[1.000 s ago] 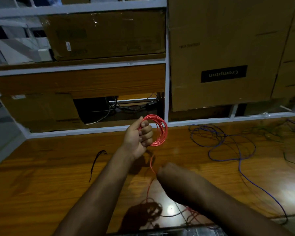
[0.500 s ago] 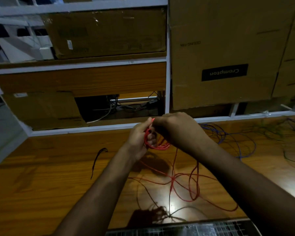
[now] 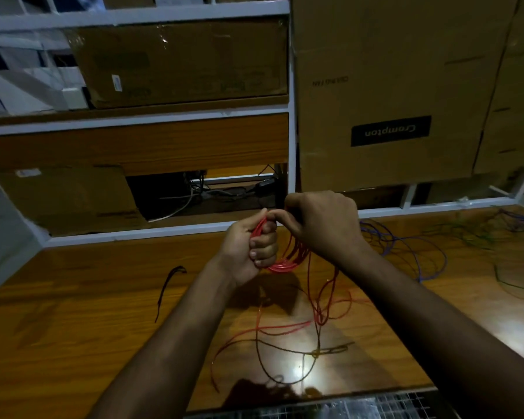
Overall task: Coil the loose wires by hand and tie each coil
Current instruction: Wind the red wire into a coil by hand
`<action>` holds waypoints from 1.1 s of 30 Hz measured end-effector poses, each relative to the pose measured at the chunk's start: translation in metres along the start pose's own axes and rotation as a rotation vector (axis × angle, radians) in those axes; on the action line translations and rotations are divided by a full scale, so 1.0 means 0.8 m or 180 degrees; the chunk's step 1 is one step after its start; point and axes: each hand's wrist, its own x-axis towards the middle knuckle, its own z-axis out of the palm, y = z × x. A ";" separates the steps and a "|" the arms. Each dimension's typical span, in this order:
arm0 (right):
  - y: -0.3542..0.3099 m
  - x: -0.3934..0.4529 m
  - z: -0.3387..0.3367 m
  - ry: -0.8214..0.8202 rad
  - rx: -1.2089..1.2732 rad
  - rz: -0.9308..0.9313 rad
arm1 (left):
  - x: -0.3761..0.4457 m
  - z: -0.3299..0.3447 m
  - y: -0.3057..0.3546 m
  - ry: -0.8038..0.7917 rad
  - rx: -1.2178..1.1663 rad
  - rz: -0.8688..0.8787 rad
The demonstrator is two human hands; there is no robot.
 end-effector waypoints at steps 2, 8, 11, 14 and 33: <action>0.003 0.001 0.002 0.0020 -0.0082 -0.0023 | -0.001 -0.001 -0.002 -0.0085 -0.0070 0.0000; 0.030 0.017 0.010 -0.1366 0.1439 0.0203 | -0.003 -0.009 0.000 -0.0402 -0.0175 -0.0328; 0.053 0.015 0.009 -0.1761 0.1792 0.0256 | -0.005 -0.015 0.003 -0.0396 -0.0306 -0.0301; 0.065 0.002 0.016 -0.1652 0.1784 0.0329 | -0.006 -0.023 0.006 -0.0263 -0.0399 -0.0182; 0.095 -0.076 0.043 -0.0741 0.2780 0.0959 | -0.008 -0.052 0.016 0.0305 -0.0369 -0.0074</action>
